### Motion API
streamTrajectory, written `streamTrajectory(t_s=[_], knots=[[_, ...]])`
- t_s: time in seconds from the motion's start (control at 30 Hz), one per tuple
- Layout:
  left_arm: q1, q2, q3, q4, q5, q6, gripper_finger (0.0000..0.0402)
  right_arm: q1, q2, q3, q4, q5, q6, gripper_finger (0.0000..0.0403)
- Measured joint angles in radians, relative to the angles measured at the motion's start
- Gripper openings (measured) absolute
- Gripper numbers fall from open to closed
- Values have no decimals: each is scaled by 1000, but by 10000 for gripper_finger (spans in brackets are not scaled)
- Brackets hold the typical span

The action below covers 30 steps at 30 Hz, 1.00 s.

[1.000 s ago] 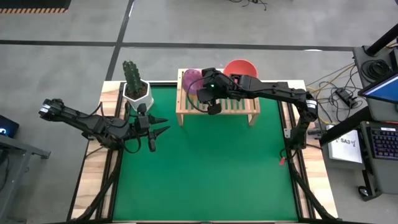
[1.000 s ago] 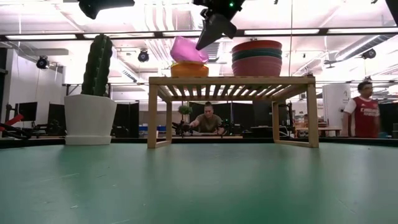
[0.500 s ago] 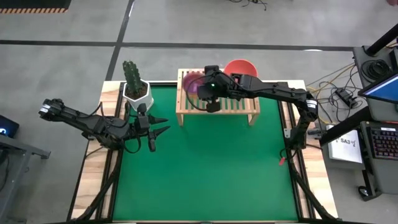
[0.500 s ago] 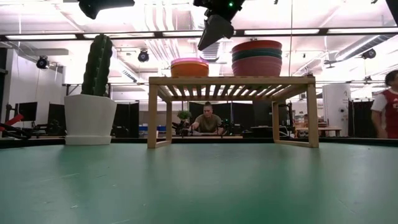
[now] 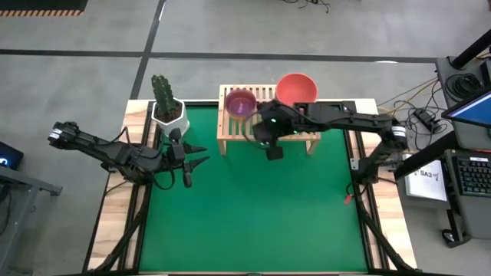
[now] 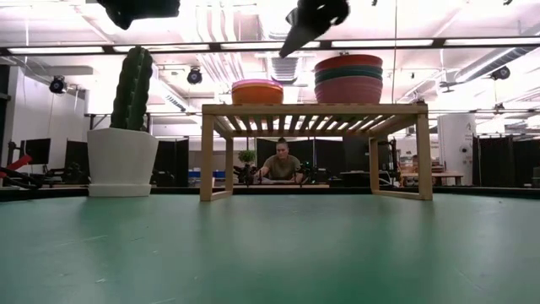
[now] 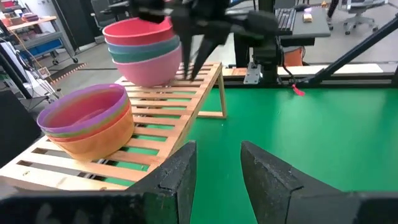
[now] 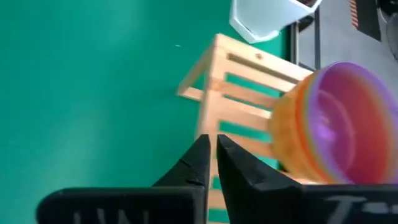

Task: Place and stack bowls onto a shelf
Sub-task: Return to Home Position

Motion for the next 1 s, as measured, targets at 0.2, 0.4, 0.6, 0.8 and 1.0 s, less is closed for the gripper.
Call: streamTrajectory(t_s=[0.2, 0.4, 0.6, 0.8, 1.0], knots=[[0, 0, -9, -32, 13, -14, 109, 20, -183, -281, 177, -99, 54, 9], [0, -2, -49, -89, 63, -11, 109, 20, -419, -580, 364, -154, 112, 9], [0, -46, -109, -95, 63, -12, 109, 20, -675, -829, 483, -183, 181, 9], [0, -156, -162, -82, 62, -29, 109, 20, -914, -1002, 526, -182, 222, 9], [1, -330, -222, -70, 59, -31, 109, 20, -1098, -1096, 527, -183, 244, 9]])
